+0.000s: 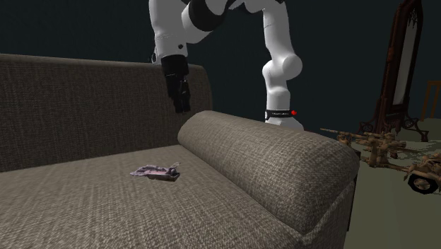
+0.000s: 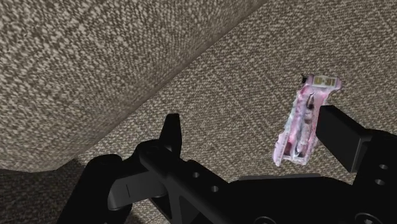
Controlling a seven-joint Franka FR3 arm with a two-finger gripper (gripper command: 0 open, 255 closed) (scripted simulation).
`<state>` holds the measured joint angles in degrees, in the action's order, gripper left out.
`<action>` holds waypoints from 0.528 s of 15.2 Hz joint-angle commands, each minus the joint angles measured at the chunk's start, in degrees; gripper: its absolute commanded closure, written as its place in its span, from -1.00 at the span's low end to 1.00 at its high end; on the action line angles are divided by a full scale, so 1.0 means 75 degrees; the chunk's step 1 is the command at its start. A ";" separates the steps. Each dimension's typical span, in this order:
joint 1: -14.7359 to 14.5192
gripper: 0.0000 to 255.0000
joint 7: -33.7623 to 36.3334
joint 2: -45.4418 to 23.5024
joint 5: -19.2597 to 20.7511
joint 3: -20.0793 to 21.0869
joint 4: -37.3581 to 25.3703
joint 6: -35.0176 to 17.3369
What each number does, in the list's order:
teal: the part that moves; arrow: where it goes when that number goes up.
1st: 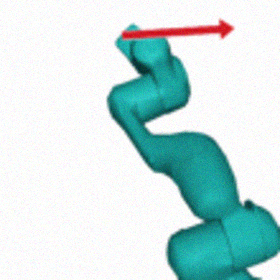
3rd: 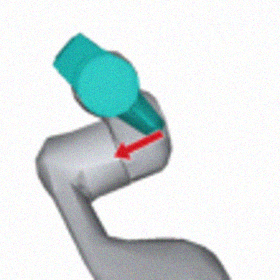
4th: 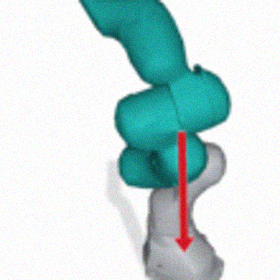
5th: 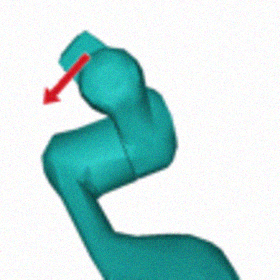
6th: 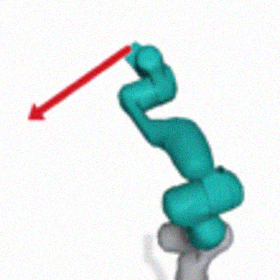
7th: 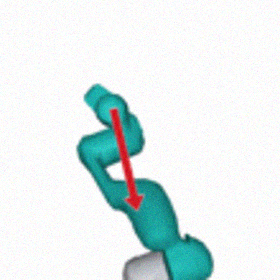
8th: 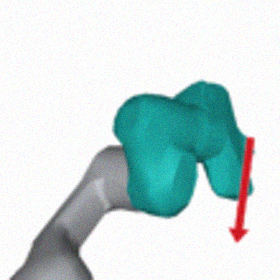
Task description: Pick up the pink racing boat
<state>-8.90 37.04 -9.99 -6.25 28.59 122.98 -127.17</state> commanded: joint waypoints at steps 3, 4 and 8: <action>-0.0440 -1.00 0.0765 -0.1293 0.0672 -0.0108 -0.0998 -0.0226; -0.0570 -1.00 0.0924 -0.1607 0.0817 -0.0162 -0.1259 -0.0262; -0.1123 -1.00 0.1451 -0.2841 0.1296 -0.0422 -0.2425 -0.0293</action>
<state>-16.23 46.94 -28.66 2.46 26.00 107.06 -129.09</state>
